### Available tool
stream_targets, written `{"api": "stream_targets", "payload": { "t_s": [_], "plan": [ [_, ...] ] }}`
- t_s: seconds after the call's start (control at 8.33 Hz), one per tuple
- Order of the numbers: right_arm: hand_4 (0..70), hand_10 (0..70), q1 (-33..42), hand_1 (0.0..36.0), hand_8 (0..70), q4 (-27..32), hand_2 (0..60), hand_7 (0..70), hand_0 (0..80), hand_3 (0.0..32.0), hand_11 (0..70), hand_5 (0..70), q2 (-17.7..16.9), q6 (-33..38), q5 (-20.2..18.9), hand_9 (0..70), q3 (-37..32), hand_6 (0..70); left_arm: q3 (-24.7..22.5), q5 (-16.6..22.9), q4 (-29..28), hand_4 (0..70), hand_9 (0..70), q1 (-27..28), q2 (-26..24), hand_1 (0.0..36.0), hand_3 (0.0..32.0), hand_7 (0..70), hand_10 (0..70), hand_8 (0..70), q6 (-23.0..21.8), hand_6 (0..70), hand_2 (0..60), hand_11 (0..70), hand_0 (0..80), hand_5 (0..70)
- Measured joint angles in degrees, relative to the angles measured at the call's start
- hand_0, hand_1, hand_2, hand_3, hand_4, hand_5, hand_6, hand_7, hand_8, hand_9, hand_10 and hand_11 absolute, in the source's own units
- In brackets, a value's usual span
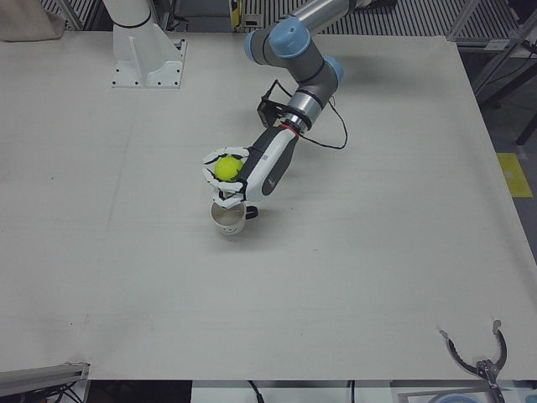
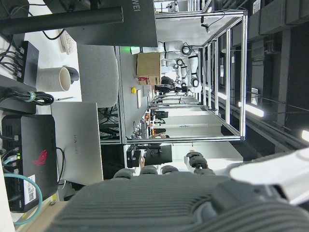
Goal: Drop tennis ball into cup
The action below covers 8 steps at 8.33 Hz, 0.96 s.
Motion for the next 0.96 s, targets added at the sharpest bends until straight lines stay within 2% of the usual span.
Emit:
{"api": "stream_targets", "payload": {
  "t_s": [0.12,0.24,0.36,0.48,0.6,0.96],
  "plan": [
    [0.0,0.0,0.0,0.0,0.0,-0.01,0.0,0.0,0.0,0.0,0.0,0.0,0.0,0.0,0.0,0.0,0.0,0.0,0.56,-0.75,0.08,70.0,70.0,0.03,-0.51,36.0,0.0,70.0,70.0,65.9,0.0,32.3,60.0,70.0,59.8,24.1],
    [0.0,0.0,0.0,0.0,0.0,-0.02,0.0,0.0,0.0,0.0,0.0,0.0,0.0,-0.03,0.0,0.0,0.0,0.0,1.25,-1.08,0.01,51.4,60.7,0.05,-0.86,36.0,0.0,45.8,51.3,42.2,0.01,20.6,60.0,70.0,73.6,19.0],
    [0.0,0.0,0.0,0.0,0.0,-0.02,0.0,0.0,0.0,0.0,0.0,0.0,0.0,-0.03,0.0,0.0,0.0,0.0,1.74,-1.21,-0.18,36.4,24.1,0.05,-1.06,36.0,0.0,21.3,15.1,15.0,0.04,9.4,60.0,24.3,57.8,10.2],
    [0.0,0.0,0.0,0.0,0.0,-0.02,0.0,0.0,0.0,0.0,0.0,0.0,0.0,-0.02,0.0,0.0,0.0,0.0,1.95,-1.26,-0.31,31.6,12.1,0.05,-1.15,36.0,0.0,9.5,3.2,7.2,0.13,5.5,60.0,7.0,55.2,8.0],
    [0.0,0.0,0.0,0.0,0.0,-0.02,0.0,0.0,0.0,0.0,0.0,0.0,0.0,-0.01,0.0,0.0,0.0,0.0,2.1,-1.25,-0.88,27.1,5.8,0.05,-1.15,36.0,0.0,2.0,0.6,3.0,0.17,3.6,60.0,3.4,55.0,7.6],
    [0.0,0.0,0.0,0.0,0.0,0.0,0.0,0.0,0.0,0.0,0.0,0.0,0.0,0.0,0.0,0.0,0.0,0.0,2.24,-1.21,-2.1,26.5,4.9,0.07,-0.86,36.0,0.0,0.4,0.0,2.3,0.27,3.0,60.0,0.7,53.7,7.1]
  ]
}}
